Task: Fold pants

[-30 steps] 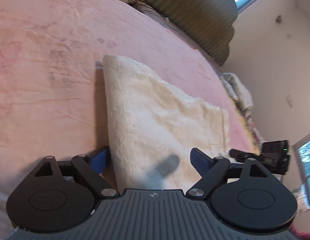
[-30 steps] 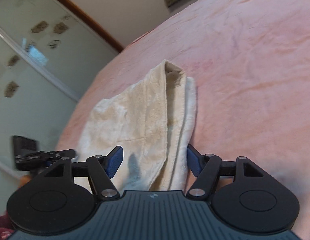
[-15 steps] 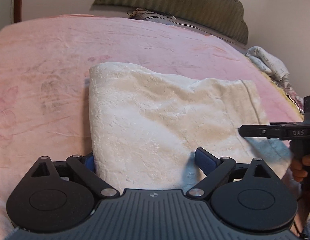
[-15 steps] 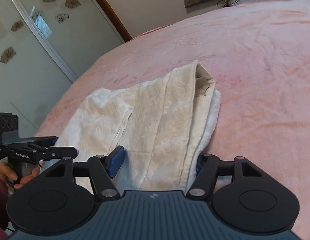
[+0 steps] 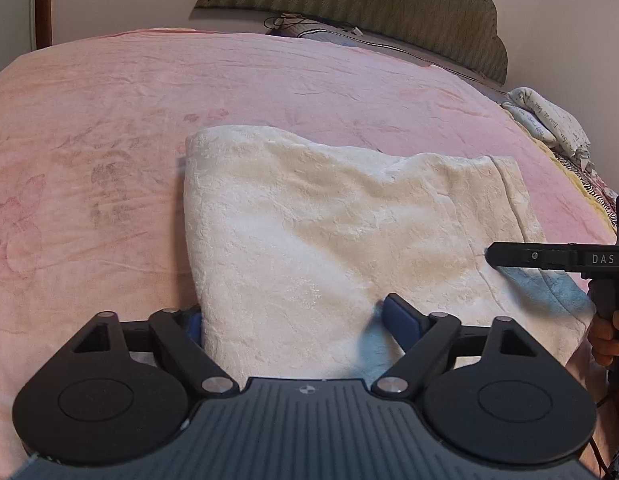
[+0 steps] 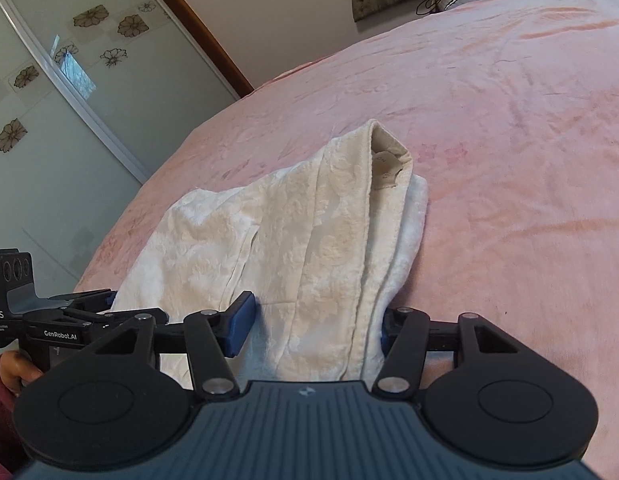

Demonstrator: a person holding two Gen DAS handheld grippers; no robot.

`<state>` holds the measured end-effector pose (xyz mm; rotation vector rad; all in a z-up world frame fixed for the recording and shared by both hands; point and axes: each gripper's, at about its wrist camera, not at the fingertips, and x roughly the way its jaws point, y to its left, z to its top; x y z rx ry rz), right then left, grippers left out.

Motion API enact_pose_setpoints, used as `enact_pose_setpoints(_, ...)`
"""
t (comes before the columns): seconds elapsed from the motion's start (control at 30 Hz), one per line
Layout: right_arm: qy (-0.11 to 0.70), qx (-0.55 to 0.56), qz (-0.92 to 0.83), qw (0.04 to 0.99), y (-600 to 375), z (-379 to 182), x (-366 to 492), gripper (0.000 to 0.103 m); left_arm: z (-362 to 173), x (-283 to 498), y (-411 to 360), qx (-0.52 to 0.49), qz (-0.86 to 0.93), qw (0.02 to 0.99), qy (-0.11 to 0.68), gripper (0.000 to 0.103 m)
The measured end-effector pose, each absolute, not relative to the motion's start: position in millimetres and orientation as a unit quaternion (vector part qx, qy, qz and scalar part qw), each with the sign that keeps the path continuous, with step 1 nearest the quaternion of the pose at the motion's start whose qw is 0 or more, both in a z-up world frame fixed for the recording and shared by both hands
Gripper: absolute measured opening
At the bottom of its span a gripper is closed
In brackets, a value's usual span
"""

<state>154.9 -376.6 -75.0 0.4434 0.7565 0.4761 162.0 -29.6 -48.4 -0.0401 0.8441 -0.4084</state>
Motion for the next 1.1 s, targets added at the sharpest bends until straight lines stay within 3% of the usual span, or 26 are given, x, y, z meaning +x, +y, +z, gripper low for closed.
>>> enact_pose_setpoints(0.1, 0.358, 0.206, 0.221, 0.884, -373.5, -73.5, 152.5, 0.053, -43.5, 157.2, -31.2, -0.013, -0.194, 0.898, 0.394, 0.058)
enact_pose_setpoints(0.17, 0.348, 0.196, 0.22, 0.89, -369.2, -70.1, 148.8, 0.047, -39.0, 151.9, -32.4, -0.001, -0.187, 0.908, 0.376, 0.039)
enact_pose_setpoints(0.2, 0.341, 0.187, 0.221, 0.894, -366.4, -67.1, 146.7, 0.045, -36.7, 148.5, -32.9, 0.011, -0.179, 0.914, 0.363, 0.022)
enact_pose_setpoints(0.23, 0.337, 0.181, 0.221, 0.897, -364.6, -63.8, 144.7, 0.042, -34.5, 145.5, -32.5, 0.018, -0.176, 0.919, 0.353, 0.013)
enact_pose_setpoints(0.3, 0.324, 0.176, 0.222, 0.903, -361.7, -55.9, 141.3, 0.037, -30.9, 141.7, -28.2, 0.011, -0.175, 0.924, 0.341, 0.009)
enact_pose_setpoints(0.43, 0.3, 0.162, 0.232, 0.911, -355.7, -36.2, 139.4, 0.028, -19.2, 137.9, -18.6, -0.01, -0.164, 0.933, 0.321, 0.009)
enact_pose_setpoints(0.7, 0.26, 0.104, 0.266, 0.922, -317.7, -1.0, 170.5, 0.028, 10.7, 148.2, -14.4, 0.048, -0.112, 0.961, 0.247, 0.008)
enact_pose_setpoints(0.93, 0.284, 0.098, 0.239, 0.923, -276.2, -8.7, 247.3, 0.028, -9.9, 226.4, -0.9, 0.063, -0.066, 0.946, 0.311, 0.013)
enact_pose_setpoints(1.0, 0.33, 0.094, 0.2, 0.918, -270.0, -28.8, 265.7, 0.032, -24.6, 230.6, 0.5, 0.069, -0.053, 0.941, 0.326, 0.019)
enact_pose_setpoints(1.07, 0.349, 0.091, 0.161, 0.919, -270.5, -43.5, 267.7, 0.054, -28.4, 223.5, -0.3, 0.085, -0.047, 0.945, 0.314, 0.03)
enact_pose_setpoints(1.1, 0.343, 0.106, 0.159, 0.92, -275.6, -46.3, 263.8, 0.055, -28.1, 218.8, -0.1, 0.093, -0.046, 0.946, 0.308, 0.037)
